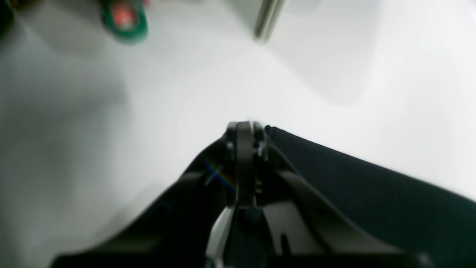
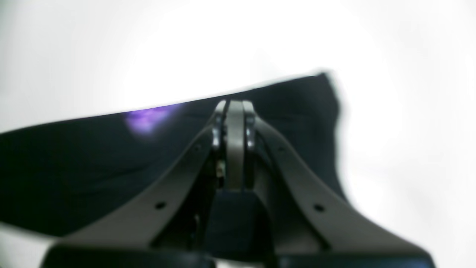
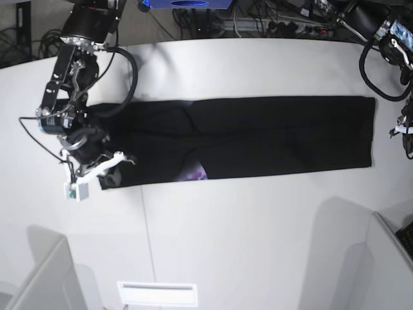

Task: Fold the T-shirt properly
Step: 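Regrasp the folded strip's ends with both grippers and smooth it flat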

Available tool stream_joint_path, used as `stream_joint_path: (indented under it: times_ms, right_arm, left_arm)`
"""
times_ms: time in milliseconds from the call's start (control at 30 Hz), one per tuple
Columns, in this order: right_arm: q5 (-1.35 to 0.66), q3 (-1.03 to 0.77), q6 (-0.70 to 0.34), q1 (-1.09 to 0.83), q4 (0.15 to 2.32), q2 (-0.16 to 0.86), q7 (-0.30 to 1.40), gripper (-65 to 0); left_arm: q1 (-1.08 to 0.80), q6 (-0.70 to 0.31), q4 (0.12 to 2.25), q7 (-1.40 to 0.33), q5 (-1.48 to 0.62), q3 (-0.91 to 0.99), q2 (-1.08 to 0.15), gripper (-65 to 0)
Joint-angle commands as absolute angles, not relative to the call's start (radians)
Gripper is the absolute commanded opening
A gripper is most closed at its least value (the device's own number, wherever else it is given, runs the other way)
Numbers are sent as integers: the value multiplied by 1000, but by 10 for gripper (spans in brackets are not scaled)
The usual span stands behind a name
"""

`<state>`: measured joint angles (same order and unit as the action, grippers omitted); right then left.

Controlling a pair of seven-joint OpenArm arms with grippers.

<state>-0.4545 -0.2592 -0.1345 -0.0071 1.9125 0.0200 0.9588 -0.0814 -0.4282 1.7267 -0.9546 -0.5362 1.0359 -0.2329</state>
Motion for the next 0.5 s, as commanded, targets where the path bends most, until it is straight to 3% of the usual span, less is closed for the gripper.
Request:
stream_joint_path:
  times_ms: [0,267,333,467]
  right_arm:
    - [-479,-266,-136,-19,1952,28,947,-650]
    - [-496,-259,-136,-140,1968,24,900,-650]
    - [-496,-259,-136,-168,1965,24,872,-650]
    - [-496,-259,-136,-209,1949,24,828,-650]
  left_arm:
    - [-128,-427,1751,-957,-549,1058,-243,-650]
    - [-255,-427,1736,-955,-575,1073,-257,-650]
    - [-263,-427,1735,-955,-575,1075,-257,-576]
    - [-260,-427,1724,-954,-575,1069,-252,-334]
